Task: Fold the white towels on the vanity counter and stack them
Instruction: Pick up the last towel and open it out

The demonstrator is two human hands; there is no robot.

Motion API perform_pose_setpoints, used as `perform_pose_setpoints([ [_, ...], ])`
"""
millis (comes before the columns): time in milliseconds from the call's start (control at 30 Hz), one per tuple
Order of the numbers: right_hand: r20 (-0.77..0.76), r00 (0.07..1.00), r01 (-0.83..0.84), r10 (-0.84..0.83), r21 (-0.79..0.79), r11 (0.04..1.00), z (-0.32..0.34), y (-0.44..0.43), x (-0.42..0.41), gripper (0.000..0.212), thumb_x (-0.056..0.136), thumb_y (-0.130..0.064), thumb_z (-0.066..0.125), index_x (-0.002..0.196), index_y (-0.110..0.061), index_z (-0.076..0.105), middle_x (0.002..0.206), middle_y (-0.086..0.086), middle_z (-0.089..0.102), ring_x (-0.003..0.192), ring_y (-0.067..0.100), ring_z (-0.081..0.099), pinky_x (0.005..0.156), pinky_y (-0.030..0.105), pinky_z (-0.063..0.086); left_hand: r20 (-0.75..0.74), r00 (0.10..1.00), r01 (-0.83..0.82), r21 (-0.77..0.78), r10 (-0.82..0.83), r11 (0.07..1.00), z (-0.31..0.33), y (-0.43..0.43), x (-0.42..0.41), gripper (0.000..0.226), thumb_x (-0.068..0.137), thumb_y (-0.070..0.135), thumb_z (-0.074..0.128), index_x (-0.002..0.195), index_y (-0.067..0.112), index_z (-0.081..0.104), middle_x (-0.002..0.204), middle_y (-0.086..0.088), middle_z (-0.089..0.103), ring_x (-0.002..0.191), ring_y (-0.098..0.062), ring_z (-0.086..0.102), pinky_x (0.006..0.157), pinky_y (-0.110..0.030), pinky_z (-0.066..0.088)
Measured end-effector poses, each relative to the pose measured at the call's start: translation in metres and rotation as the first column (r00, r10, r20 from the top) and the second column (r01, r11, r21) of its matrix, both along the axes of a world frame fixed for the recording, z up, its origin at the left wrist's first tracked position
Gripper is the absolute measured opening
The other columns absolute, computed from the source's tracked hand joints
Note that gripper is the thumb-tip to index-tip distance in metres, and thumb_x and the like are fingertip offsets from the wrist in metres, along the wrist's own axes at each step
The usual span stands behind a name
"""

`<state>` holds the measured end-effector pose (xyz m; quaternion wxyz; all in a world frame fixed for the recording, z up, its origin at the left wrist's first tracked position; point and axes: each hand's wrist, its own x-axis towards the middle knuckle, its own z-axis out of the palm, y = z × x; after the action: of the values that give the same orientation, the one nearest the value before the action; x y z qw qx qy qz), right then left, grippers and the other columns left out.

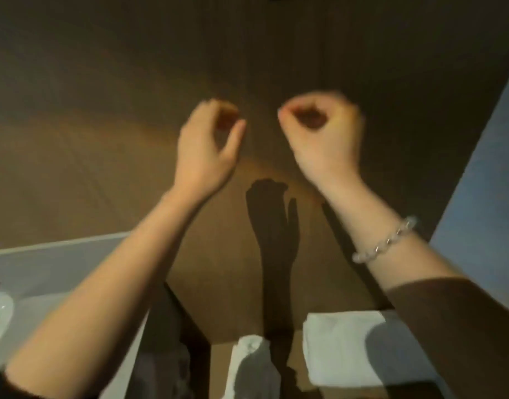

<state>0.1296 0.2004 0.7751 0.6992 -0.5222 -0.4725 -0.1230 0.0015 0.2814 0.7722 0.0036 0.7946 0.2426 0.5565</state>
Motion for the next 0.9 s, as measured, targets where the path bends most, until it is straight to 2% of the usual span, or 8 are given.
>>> perform_pose_setpoints([
  [100, 0.08, 0.993, 0.106, -0.087, -0.283, 0.953, -0.116, -0.011, 0.004, 0.007, 0.077, -0.016, 0.069, 0.083, -0.015, 0.072, 0.086, 0.002, 0.064, 0.078, 0.018, 0.062, 0.071, 0.034, 0.053, -0.143, 0.99, -0.043, -0.242, 0.008, 0.969, -0.118, -0.007, 0.002, 0.017, 0.091, 0.022, 0.054, 0.099, 0.01, 0.061, 0.092, -0.001, 0.059, 0.085, -0.016, 0.057, 0.079, -0.03, 0.046],
  [200, 0.115, 0.992, 0.107, -0.057, -0.502, 0.858, -0.201, -0.013, 0.003, 0.012, 0.077, -0.013, 0.07, 0.09, -0.012, 0.07, 0.092, 0.006, 0.062, 0.082, 0.022, 0.06, 0.071, 0.029, 0.05, -0.249, 0.968, -0.138, -0.403, 0.037, 0.905, -0.204, -0.013, -0.008, 0.015, 0.092, 0.02, 0.054, 0.102, 0.011, 0.061, 0.094, -0.001, 0.059, 0.089, -0.017, 0.058, 0.078, -0.03, 0.048],
  [267, 0.155, 0.988, 0.1, -0.002, -0.627, 0.773, -0.251, -0.022, -0.003, 0.017, 0.076, -0.012, 0.071, 0.093, -0.01, 0.07, 0.093, 0.007, 0.063, 0.083, 0.024, 0.061, 0.071, 0.024, 0.045, -0.319, 0.947, -0.208, -0.536, 0.032, 0.818, -0.257, -0.027, -0.02, 0.015, 0.092, 0.019, 0.054, 0.102, 0.01, 0.061, 0.094, 0.002, 0.056, 0.089, -0.016, 0.058, 0.076, -0.024, 0.042],
  [333, 0.188, 0.978, 0.076, 0.089, -0.722, 0.687, -0.297, -0.032, -0.011, 0.019, 0.073, -0.011, 0.074, 0.092, -0.01, 0.07, 0.091, 0.007, 0.064, 0.081, 0.024, 0.062, 0.069, 0.026, 0.048, -0.396, 0.917, -0.308, -0.627, 0.048, 0.716, -0.303, -0.041, -0.033, 0.016, 0.093, 0.019, 0.053, 0.101, 0.008, 0.061, 0.093, -0.001, 0.058, 0.089, -0.02, 0.057, 0.074, -0.025, 0.04],
  [467, 0.277, 0.923, 0.118, 0.266, -0.864, 0.489, -0.381, -0.045, -0.02, 0.029, 0.064, -0.01, 0.079, 0.091, -0.011, 0.07, 0.088, 0.009, 0.066, 0.078, 0.029, 0.065, 0.067, 0.034, 0.055, -0.553, 0.832, -0.48, -0.684, 0.039, 0.55, -0.383, -0.064, -0.063, 0.021, 0.095, 0.023, 0.049, 0.105, 0.009, 0.06, 0.098, -0.006, 0.059, 0.093, -0.023, 0.057, 0.074, -0.025, 0.038],
  [600, 0.269, 0.875, 0.126, 0.402, -0.929, 0.347, -0.448, -0.057, -0.029, 0.033, 0.06, -0.008, 0.078, 0.091, -0.007, 0.069, 0.084, 0.012, 0.066, 0.076, 0.032, 0.065, 0.066, 0.035, 0.054, -0.601, 0.799, -0.55, -0.723, 0.013, 0.419, -0.448, -0.087, -0.087, 0.028, 0.095, 0.024, 0.048, 0.117, 0.01, 0.058, 0.11, -0.008, 0.06, 0.099, -0.023, 0.056, 0.081, -0.03, 0.043],
  [800, 0.212, 0.853, 0.125, 0.477, -0.97, 0.209, -0.522, -0.055, -0.053, 0.03, 0.063, -0.005, 0.08, 0.091, -0.003, 0.069, 0.083, 0.012, 0.068, 0.076, 0.026, 0.066, 0.064, 0.034, 0.055, -0.649, 0.759, -0.594, -0.722, -0.05, 0.355, -0.535, -0.088, -0.103, 0.027, 0.092, 0.022, 0.053, 0.115, 0.008, 0.059, 0.107, -0.013, 0.061, 0.098, -0.03, 0.058, 0.08, -0.038, 0.046],
  [900, 0.134, 0.847, 0.079, 0.514, -0.989, 0.127, -0.566, -0.049, -0.059, 0.038, 0.067, -0.004, 0.077, 0.103, -0.003, 0.066, 0.1, 0.016, 0.067, 0.092, 0.031, 0.064, 0.074, 0.036, 0.053, -0.683, 0.726, -0.624, -0.703, -0.078, 0.34, -0.576, -0.085, -0.108, 0.028, 0.09, 0.02, 0.055, 0.114, 0.005, 0.058, 0.109, -0.016, 0.06, 0.098, -0.033, 0.058, 0.08, -0.039, 0.047],
])
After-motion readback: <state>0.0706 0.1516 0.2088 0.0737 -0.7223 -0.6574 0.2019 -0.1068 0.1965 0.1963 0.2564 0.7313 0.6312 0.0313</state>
